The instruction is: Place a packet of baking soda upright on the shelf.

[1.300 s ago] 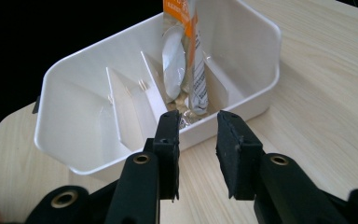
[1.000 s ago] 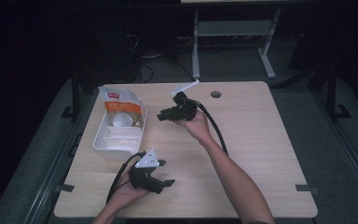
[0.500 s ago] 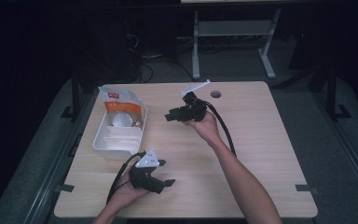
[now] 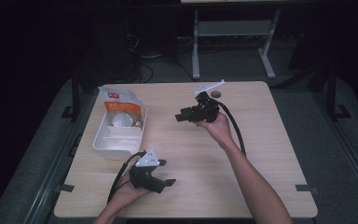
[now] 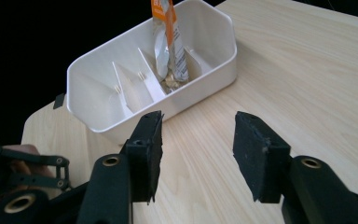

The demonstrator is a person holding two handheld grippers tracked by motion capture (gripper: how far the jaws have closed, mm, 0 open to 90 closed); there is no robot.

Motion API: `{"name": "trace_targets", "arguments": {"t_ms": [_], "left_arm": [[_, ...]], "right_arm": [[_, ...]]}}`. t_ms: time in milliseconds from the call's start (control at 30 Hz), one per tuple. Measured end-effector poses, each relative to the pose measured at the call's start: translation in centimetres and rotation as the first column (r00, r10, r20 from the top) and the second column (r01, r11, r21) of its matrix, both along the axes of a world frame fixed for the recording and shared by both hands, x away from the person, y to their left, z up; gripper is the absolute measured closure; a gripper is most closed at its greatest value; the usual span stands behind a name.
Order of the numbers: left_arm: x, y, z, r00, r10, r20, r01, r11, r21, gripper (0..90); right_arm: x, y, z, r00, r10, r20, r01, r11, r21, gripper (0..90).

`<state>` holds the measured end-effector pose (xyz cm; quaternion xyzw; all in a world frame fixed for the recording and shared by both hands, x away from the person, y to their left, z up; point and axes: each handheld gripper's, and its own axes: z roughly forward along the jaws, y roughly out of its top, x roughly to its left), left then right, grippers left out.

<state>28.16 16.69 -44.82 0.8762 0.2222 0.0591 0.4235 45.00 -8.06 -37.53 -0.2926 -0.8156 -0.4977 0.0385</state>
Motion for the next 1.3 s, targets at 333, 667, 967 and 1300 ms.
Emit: {"name": "trace_targets", "arguments": {"t_ms": [333, 667, 967, 1300], "left_arm": [[0.1, 0.1, 0.0, 1.0000, 0.004, -0.001, -0.004, 1.0000, -0.002, 20.8], [0.2, 0.1, 0.0, 0.9999, 0.010, -0.005, -0.010, 0.9999, -0.007, 20.7], [0.3, 0.1, -0.1, 0.9999, 0.012, -0.006, -0.012, 0.9999, -0.007, 20.6], [0.3, 0.1, -0.1, 0.9999, 0.014, -0.003, -0.014, 0.9999, -0.008, 20.6]], "right_arm": [[-1.0, -2.5, 0.2, 0.9995, -0.031, 0.011, 0.031, 0.9995, 0.011, 48.3], [-2.0, -4.9, -0.3, 0.9981, -0.062, 0.003, 0.062, 0.9979, 0.018, 45.3], [-2.6, -6.5, -0.4, 0.9964, -0.085, 0.006, 0.085, 0.9961, 0.023, 43.8], [-3.2, -7.9, -0.3, 0.9949, -0.100, -0.014, 0.100, 0.9949, 0.012, 41.7]]}}
